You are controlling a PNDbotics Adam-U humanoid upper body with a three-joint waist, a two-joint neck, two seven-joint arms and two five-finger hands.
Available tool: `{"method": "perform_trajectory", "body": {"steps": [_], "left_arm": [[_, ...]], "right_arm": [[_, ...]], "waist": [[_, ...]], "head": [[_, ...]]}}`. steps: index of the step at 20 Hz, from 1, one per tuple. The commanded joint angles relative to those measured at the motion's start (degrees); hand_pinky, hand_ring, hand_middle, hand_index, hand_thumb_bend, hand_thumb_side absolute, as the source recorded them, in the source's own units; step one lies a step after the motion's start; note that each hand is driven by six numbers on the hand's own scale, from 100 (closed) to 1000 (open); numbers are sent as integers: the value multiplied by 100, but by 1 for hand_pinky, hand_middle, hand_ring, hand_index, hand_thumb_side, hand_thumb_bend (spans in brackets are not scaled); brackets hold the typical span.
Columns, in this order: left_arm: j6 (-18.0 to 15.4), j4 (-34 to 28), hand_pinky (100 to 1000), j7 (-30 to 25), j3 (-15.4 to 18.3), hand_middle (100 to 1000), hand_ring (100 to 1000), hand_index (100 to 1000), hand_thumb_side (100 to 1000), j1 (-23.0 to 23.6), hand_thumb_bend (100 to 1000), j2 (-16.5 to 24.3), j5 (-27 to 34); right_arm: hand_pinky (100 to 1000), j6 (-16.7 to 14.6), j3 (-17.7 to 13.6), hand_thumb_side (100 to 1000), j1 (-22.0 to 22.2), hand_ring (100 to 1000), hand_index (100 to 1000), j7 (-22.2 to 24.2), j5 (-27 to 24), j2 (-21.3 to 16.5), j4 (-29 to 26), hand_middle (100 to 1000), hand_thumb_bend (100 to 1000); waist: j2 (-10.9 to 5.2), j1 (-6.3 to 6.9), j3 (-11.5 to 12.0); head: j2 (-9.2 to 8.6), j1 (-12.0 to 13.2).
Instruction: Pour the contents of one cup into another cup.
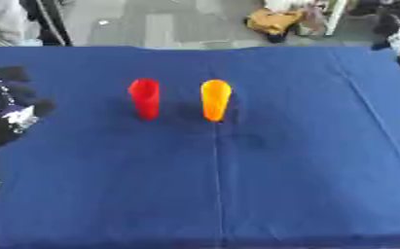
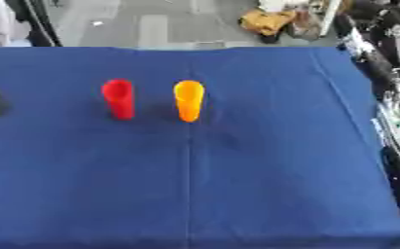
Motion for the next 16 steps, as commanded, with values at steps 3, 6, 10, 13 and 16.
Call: {"method": "perform_trajectory", "body": {"steps": [3, 6, 10, 13, 16], "left_arm": [[-212, 345, 534, -105, -195, 665, 620, 774, 480, -374, 1000, 92, -30], [-302, 579, 534, -138, -283, 667, 621, 775, 478, -581, 1000, 44, -91], [-363, 757, 530, -144, -333, 662, 609, 775, 482, -795, 1000, -26, -195], [-372, 810, 543, -158, -367, 662, 607, 788, 496, -899, 961, -37, -272], [-447, 845, 555, -317, -431, 672, 619, 794, 506, -1003, 961, -38, -327]], "right_arm": [[537, -55, 141, 575, -222, 682, 824, 202, 32, -243, 95, 718, 539], [539, -67, 212, 578, -333, 686, 824, 287, 74, -208, 184, 721, 532], [540, -81, 276, 569, -467, 685, 823, 352, 143, -127, 281, 719, 533], [539, -101, 295, 576, -550, 739, 819, 364, 190, -88, 316, 717, 533], [539, -114, 305, 574, -617, 743, 818, 362, 224, -61, 336, 718, 535]], "waist": [[-35, 12, 29], [-9, 17, 51], [69, 7, 79], [138, 6, 107], [195, 9, 138]], "head": [[-13, 56], [-5, 78], [-1, 127], [0, 164], [3, 170]]}}
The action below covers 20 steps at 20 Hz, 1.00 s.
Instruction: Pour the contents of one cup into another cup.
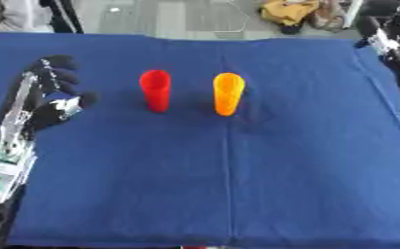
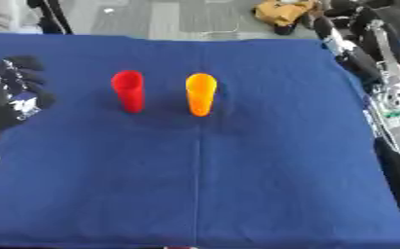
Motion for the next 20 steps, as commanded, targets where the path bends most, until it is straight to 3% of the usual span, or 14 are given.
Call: {"method": "perform_trajectory", "body": {"steps": [1, 7, 15, 20], "left_arm": [[-74, -6, 559, -151, -44, 679, 628, 796, 505, -184, 977, 65, -92], [-63, 318, 558, -145, -111, 700, 642, 802, 476, -466, 1000, 45, -474], [-163, 1058, 555, 141, -242, 691, 631, 804, 385, -978, 1000, -52, -910], [-321, 1611, 542, 294, -280, 679, 615, 799, 378, -1253, 1000, -248, -1031]], "right_arm": [[540, -24, -5, 576, -152, 745, 820, 13, 80, -85, -21, 719, 539], [559, -42, 43, 595, -229, 779, 855, 48, 184, -20, 31, 762, 571], [556, -45, 89, 602, -262, 773, 860, 89, 206, 77, 82, 753, 572], [553, -39, 115, 605, -294, 768, 859, 100, 193, 120, 76, 747, 571]], "waist": [[-48, 8, 16], [22, -10, -6], [80, -50, -86], [107, -80, -156]], "head": [[3, 16], [-26, -9], [-81, 3], [-146, 20]]}}
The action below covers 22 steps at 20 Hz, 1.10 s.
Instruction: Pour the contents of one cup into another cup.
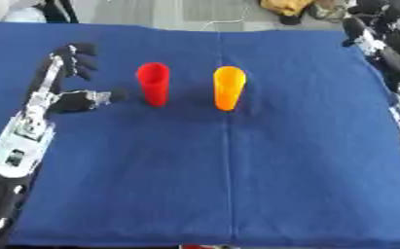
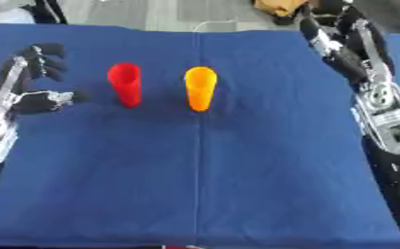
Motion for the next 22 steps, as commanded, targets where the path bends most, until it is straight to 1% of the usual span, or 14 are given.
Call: {"method": "perform_trajectory", "body": {"steps": [1, 6, 10, 22], "left_arm": [[-124, 277, 541, 70, -28, 678, 614, 798, 378, -227, 1000, -73, -105], [-373, 737, 536, 40, -54, 671, 611, 795, 376, -433, 1000, -258, -204], [-487, 965, 533, 7, -69, 666, 607, 794, 379, -543, 1000, -338, -305], [-524, 1347, 529, 17, -41, 669, 606, 807, 397, -737, 1000, -505, -520]], "right_arm": [[553, -17, -11, 606, -130, 768, 859, 34, 29, -71, -54, 746, 571], [551, -13, 1, 608, -151, 764, 859, 38, 7, -41, -74, 741, 572], [549, -8, 0, 608, -152, 760, 858, 30, -6, -29, -86, 737, 571], [545, -2, 18, 612, -158, 754, 859, 40, -22, 10, -121, 730, 571]], "waist": [[-67, -9, -28], [-39, -33, -83], [-21, -44, -106], [35, -76, -199]], "head": [[-88, 27], [-136, 65], [-159, 80], [-221, 129]]}}
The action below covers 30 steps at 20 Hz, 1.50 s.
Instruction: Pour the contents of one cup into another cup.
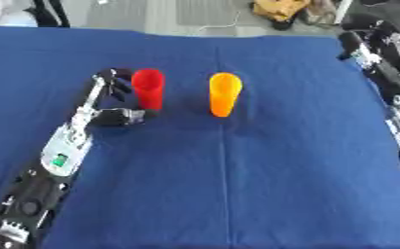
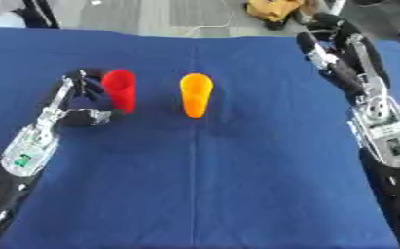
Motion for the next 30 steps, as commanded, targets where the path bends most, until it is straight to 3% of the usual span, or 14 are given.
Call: {"method": "perform_trajectory", "body": {"steps": [1, 13, 19, 26, 30], "left_arm": [[-26, 30, 529, 47, 10, 669, 606, 806, 398, -181, 1000, -26, -63], [-24, 317, 529, 188, 59, 669, 606, 813, 406, -352, 1000, -123, -301], [58, 403, 547, 448, 83, 714, 656, 831, 416, -461, 1000, -158, -463], [21, 532, 513, 474, 87, 640, 600, 814, 404, -534, 996, -231, -485], [-28, 580, 444, 464, 95, 570, 537, 800, 374, -545, 954, -267, -432]], "right_arm": [[544, -15, -15, 612, -106, 753, 859, 25, -16, -81, -128, 730, 571], [543, -8, 7, 616, -122, 751, 859, 44, -24, -54, -137, 727, 569], [544, -8, 15, 617, -132, 750, 860, 53, -30, -45, -143, 728, 564], [546, -16, 26, 624, -167, 751, 861, 81, -38, -20, -133, 727, 524], [548, -22, 30, 624, -183, 750, 862, 95, -39, -9, -128, 726, 523]], "waist": [[-73, -12, -19], [-24, -25, -95], [-6, -31, -125], [23, -49, -174], [40, -61, -199]], "head": [[-70, 37], [-113, 70], [-139, 78], [-174, 90], [-194, 97]]}}
